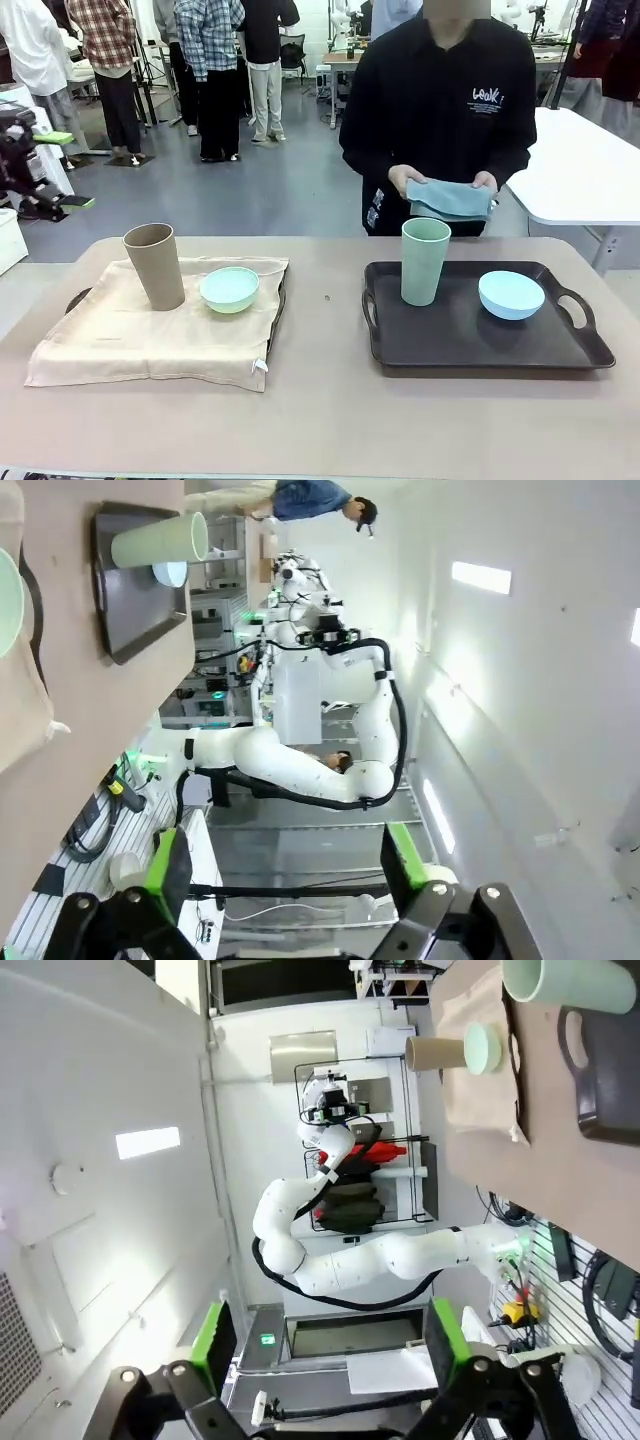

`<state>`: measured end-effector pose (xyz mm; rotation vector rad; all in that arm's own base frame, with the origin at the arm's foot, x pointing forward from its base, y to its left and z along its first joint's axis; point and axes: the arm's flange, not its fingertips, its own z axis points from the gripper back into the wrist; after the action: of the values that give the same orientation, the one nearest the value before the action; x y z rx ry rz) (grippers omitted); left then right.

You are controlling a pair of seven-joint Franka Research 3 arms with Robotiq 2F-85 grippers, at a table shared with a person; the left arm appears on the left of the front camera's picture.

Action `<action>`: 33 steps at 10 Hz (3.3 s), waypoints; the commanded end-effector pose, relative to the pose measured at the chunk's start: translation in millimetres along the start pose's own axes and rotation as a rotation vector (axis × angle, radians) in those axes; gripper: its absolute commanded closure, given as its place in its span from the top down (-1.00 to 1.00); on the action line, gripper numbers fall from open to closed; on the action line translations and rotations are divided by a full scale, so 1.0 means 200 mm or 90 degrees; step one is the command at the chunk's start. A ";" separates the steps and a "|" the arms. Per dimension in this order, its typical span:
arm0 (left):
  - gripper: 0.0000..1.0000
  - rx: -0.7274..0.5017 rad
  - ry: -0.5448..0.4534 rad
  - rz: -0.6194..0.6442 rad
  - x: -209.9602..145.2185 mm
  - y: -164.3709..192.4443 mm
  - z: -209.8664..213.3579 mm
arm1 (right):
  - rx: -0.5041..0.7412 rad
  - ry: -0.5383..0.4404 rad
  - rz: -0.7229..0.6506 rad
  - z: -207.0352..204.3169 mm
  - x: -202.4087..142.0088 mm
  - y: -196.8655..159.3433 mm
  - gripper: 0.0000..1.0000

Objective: Set up a tray with a mat and arrange the tableware.
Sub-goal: Pick up the Picnic Bowl and Reusable plastic cup from the Handle tray in front of the human's position and hold them in the air.

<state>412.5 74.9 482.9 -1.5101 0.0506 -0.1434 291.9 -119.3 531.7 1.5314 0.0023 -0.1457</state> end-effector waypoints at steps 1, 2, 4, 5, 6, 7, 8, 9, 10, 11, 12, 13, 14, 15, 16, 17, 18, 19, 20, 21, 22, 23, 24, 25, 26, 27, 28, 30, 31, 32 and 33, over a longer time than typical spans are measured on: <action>1.00 -0.001 0.010 0.021 0.01 0.02 0.00 | -0.017 0.001 0.030 0.06 -0.05 -0.11 1.00; 1.00 0.025 0.006 0.028 0.02 0.02 -0.01 | -0.015 0.004 0.029 0.07 -0.03 -0.15 1.00; 1.00 -0.005 -0.003 0.010 -0.02 0.04 0.01 | -0.013 -0.004 0.015 0.08 -0.05 -0.09 1.00; 1.00 -0.005 -0.003 0.010 -0.02 0.04 0.01 | -0.013 -0.004 0.015 0.08 -0.05 -0.09 1.00; 1.00 -0.005 -0.003 0.010 -0.02 0.04 0.01 | -0.013 -0.004 0.015 0.08 -0.05 -0.09 1.00; 1.00 -0.005 -0.003 0.010 -0.02 0.04 0.01 | -0.013 -0.004 0.015 0.08 -0.05 -0.09 1.00; 1.00 -0.005 -0.003 0.010 -0.02 0.04 0.01 | -0.013 -0.004 0.015 0.08 -0.05 -0.09 1.00; 1.00 -0.005 -0.003 0.010 -0.02 0.04 0.01 | -0.013 -0.004 0.015 0.08 -0.05 -0.09 1.00; 1.00 -0.005 -0.003 0.010 -0.02 0.04 0.01 | -0.013 -0.004 0.015 0.08 -0.05 -0.09 1.00; 1.00 -0.005 -0.003 0.010 -0.02 0.04 0.01 | -0.013 -0.004 0.015 0.08 -0.05 -0.09 1.00; 1.00 -0.005 -0.003 0.010 -0.02 0.04 0.01 | -0.013 -0.004 0.015 0.08 -0.05 -0.09 1.00; 1.00 -0.005 -0.003 0.010 -0.02 0.04 0.01 | -0.013 -0.004 0.015 0.08 -0.05 -0.09 1.00; 1.00 -0.005 -0.003 0.010 -0.02 0.04 0.01 | -0.013 -0.004 0.015 0.08 -0.05 -0.09 1.00; 1.00 -0.005 -0.003 0.010 -0.02 0.04 0.01 | -0.013 -0.004 0.015 0.08 -0.05 -0.09 1.00; 1.00 -0.005 -0.003 0.010 -0.02 0.04 0.01 | -0.013 -0.004 0.015 0.08 -0.05 -0.09 1.00; 1.00 -0.005 -0.003 0.010 -0.02 0.04 0.01 | -0.013 -0.004 0.015 0.08 -0.05 -0.09 1.00; 1.00 -0.005 -0.003 0.010 -0.02 0.04 0.01 | -0.013 -0.004 0.015 0.08 -0.05 -0.09 1.00; 1.00 -0.005 -0.003 0.010 -0.02 0.04 0.01 | -0.013 -0.004 0.015 0.08 -0.05 -0.09 1.00; 1.00 -0.005 -0.003 0.010 -0.02 0.04 0.01 | -0.013 -0.004 0.015 0.08 -0.05 -0.09 1.00; 1.00 -0.005 -0.003 0.010 -0.02 0.04 0.01 | -0.013 -0.004 0.015 0.08 -0.05 -0.09 1.00; 1.00 -0.005 -0.003 0.010 -0.02 0.04 0.01 | -0.013 -0.004 0.015 0.08 -0.05 -0.09 1.00; 1.00 -0.005 -0.003 0.010 -0.02 0.04 0.01 | -0.013 -0.004 0.015 0.08 -0.05 -0.09 1.00; 1.00 -0.005 -0.003 0.010 -0.02 0.04 0.01 | -0.013 -0.004 0.015 0.08 -0.05 -0.09 1.00; 1.00 -0.005 -0.003 0.010 -0.02 0.04 0.01 | -0.013 -0.004 0.015 0.08 -0.05 -0.09 1.00; 1.00 -0.005 -0.003 0.010 -0.02 0.04 0.01 | -0.013 -0.004 0.015 0.08 -0.05 -0.09 1.00; 1.00 -0.005 -0.003 0.010 -0.02 0.04 0.01 | -0.013 -0.004 0.015 0.08 -0.05 -0.09 1.00; 1.00 -0.005 -0.003 0.010 -0.02 0.04 0.01 | -0.013 -0.004 0.015 0.08 -0.05 -0.09 1.00; 1.00 -0.005 -0.003 0.010 -0.02 0.04 0.01 | -0.013 -0.004 0.015 0.08 -0.05 -0.09 1.00; 1.00 -0.005 -0.003 0.010 -0.02 0.04 0.01 | -0.013 -0.004 0.015 0.08 -0.05 -0.09 1.00; 1.00 0.000 -0.001 0.016 -0.01 0.05 0.00 | -0.016 -0.008 0.017 0.08 -0.05 -0.11 1.00; 1.00 0.093 0.016 -0.077 0.09 -0.10 -0.15 | -0.111 0.004 0.002 0.00 -0.01 -0.07 1.00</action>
<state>417.0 67.5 480.8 -1.4778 0.0400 -0.1622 282.1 -130.6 511.2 1.4658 -0.0124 -0.1306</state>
